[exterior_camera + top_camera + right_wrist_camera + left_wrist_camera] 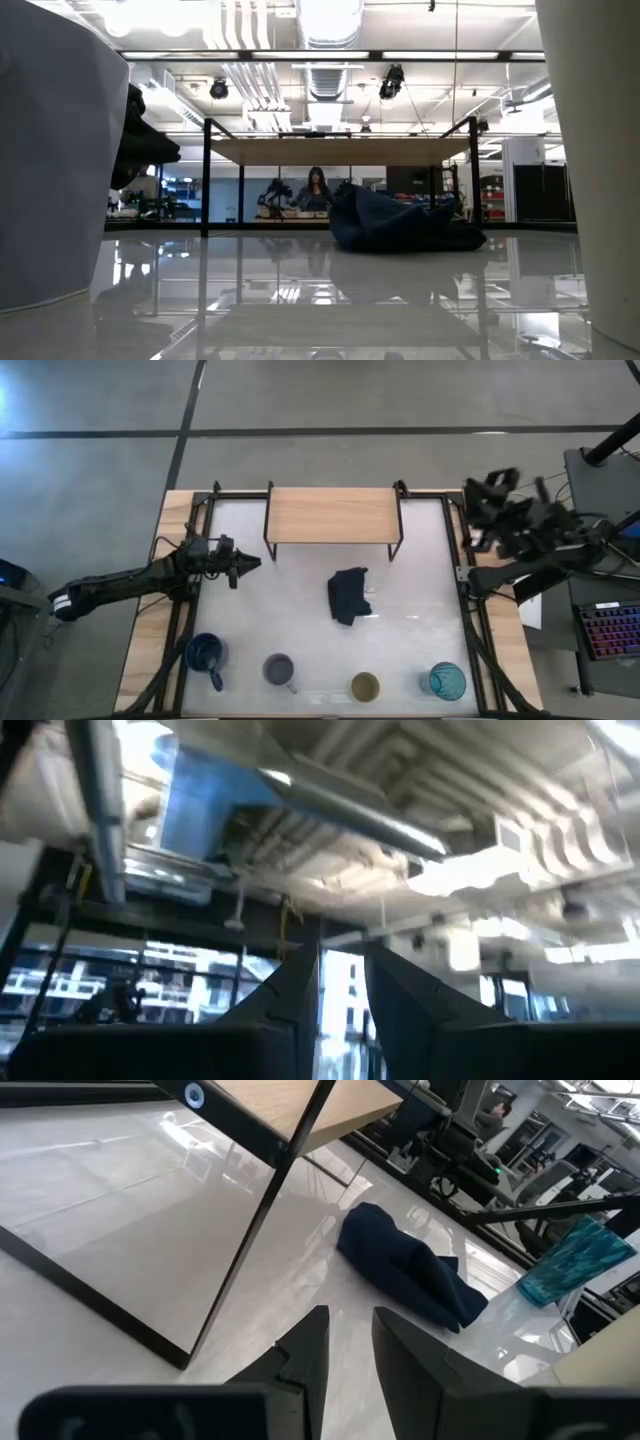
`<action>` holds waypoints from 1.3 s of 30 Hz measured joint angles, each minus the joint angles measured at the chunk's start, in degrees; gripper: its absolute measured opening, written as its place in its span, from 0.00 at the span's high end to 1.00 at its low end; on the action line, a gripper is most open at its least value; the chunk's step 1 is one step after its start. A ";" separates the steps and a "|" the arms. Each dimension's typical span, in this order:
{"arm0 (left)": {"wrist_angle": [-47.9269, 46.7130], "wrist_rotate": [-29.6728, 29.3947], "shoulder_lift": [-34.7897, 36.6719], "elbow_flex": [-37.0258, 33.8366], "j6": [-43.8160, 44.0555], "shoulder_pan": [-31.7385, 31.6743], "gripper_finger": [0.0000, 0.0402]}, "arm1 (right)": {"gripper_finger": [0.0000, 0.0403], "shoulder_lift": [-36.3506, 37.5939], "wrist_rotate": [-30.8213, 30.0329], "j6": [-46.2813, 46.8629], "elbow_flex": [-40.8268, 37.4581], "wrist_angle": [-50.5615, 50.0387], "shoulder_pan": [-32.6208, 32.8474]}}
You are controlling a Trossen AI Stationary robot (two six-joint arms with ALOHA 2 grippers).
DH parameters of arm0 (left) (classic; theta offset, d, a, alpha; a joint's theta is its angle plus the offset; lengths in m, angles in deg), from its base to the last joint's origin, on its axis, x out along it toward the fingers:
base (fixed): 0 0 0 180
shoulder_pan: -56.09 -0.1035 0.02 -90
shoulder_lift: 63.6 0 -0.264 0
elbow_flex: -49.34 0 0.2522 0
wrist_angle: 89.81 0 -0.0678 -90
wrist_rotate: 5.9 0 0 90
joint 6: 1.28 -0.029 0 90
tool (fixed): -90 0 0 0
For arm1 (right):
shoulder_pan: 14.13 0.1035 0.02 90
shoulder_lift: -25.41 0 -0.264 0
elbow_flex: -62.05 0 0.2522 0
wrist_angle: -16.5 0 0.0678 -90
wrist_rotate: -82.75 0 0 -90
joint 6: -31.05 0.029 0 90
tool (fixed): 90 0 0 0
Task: Stack small to large cups/mugs on shelf
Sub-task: Put the blue cup on the shelf
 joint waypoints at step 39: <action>-0.05 0.00 -0.09 -0.05 0.07 -0.02 0.83 | 0.86 -31.39 39.45 108.20 38.53 -121.75 33.35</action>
